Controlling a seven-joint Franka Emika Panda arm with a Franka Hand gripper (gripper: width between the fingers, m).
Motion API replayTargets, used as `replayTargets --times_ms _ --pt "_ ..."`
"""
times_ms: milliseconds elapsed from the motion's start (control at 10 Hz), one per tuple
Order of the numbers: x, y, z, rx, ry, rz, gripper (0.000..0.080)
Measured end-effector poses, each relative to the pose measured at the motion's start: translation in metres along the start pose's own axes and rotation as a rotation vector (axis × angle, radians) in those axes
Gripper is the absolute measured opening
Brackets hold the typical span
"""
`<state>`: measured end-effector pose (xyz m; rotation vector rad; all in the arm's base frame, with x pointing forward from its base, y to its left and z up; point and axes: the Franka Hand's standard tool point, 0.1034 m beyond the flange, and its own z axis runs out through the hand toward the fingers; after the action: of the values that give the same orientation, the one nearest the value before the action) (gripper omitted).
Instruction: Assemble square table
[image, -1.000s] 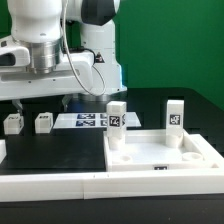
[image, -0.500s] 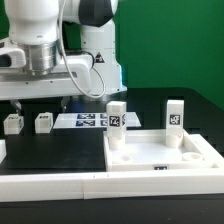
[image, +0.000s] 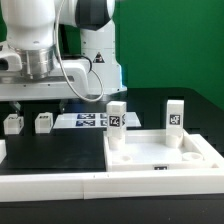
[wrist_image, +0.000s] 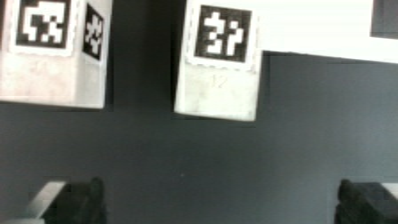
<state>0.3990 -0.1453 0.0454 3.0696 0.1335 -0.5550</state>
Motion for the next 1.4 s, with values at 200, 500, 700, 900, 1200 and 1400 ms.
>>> replayTargets --times_ms 200,500,700,900,1200,1400 --pt "0.000 0.000 0.001 -0.001 0.000 -0.002 0.0648" --pt "-0.014 -0.004 0.025 -0.001 -0.182 -0.025 0.0648" --pt "-0.019 -0.006 0.033 0.000 -0.303 -0.017 0.0648" --pt "-0.017 -0.006 0.040 0.002 -0.397 -0.020 0.0648" --pt "-0.017 -0.009 0.040 0.004 -0.406 -0.024 0.0648" --pt "-0.018 -0.007 0.040 0.005 -0.414 -0.024 0.0648"
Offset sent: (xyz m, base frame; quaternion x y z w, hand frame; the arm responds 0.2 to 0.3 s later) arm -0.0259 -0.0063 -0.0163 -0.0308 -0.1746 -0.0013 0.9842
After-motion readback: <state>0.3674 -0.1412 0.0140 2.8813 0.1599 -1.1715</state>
